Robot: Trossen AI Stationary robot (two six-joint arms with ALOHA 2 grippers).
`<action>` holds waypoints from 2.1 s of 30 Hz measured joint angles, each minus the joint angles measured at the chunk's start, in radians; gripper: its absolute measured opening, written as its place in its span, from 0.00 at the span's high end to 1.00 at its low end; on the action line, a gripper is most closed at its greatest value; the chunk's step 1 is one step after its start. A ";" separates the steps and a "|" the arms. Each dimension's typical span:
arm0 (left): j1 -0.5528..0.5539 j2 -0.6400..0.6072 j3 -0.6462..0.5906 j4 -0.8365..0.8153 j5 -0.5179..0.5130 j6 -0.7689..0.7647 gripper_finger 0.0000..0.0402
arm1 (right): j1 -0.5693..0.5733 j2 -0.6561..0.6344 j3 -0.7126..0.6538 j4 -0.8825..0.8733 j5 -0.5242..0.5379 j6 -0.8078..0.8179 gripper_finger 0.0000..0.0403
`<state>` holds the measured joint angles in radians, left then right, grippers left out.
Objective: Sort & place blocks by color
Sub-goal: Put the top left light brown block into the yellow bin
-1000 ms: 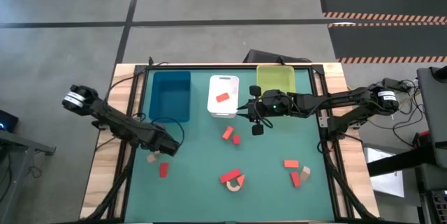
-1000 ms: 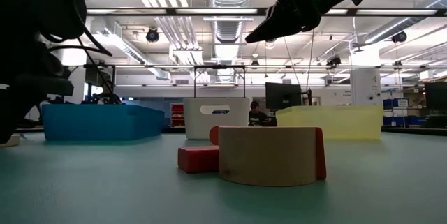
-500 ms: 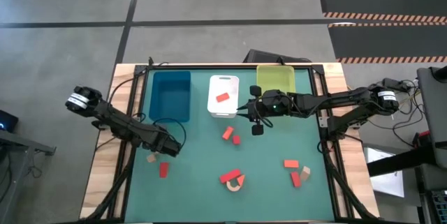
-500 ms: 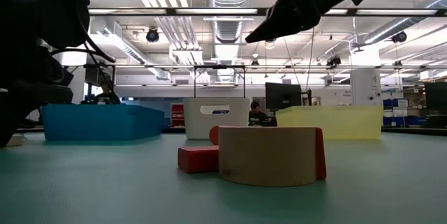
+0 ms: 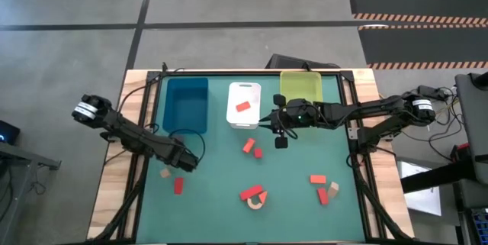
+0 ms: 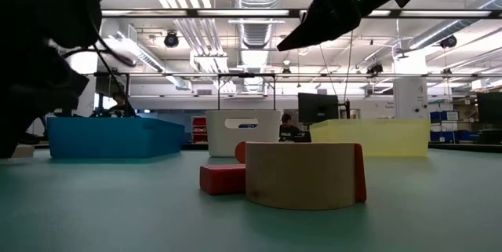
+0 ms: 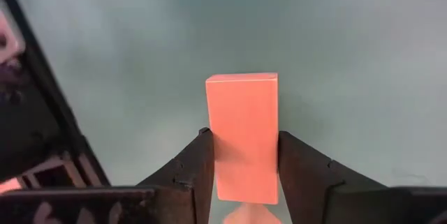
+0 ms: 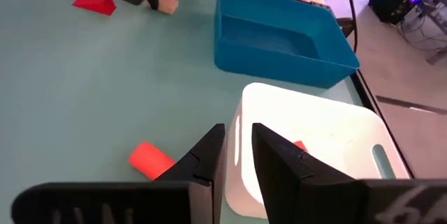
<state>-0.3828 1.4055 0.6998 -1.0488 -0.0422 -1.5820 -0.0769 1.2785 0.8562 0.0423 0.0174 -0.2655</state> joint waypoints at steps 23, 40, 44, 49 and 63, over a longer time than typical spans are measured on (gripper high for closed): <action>-0.030 -0.106 0.261 0.654 -0.561 1.192 0.69 | 0.090 0.102 -0.145 0.644 -0.131 0.062 0.84; -0.029 -0.128 -0.015 1.501 -0.568 1.721 0.70 | 0.151 0.276 -0.146 1.149 -0.224 0.007 0.76; -0.025 -0.126 -0.017 1.539 -0.571 1.776 0.70 | 0.152 0.275 -0.146 1.153 -0.152 0.015 0.69; -0.018 -0.126 -0.018 1.555 -0.602 1.827 0.71 | 0.151 0.273 -0.146 1.153 -0.118 0.055 0.57; 0.015 -0.097 -0.020 1.609 -0.599 1.828 0.71 | 0.153 0.369 -0.063 1.185 -0.069 0.095 0.48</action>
<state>-0.3682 1.3087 0.6800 0.5598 -0.6415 0.2458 0.0761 1.6472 0.7937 1.2272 -0.0517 -0.1704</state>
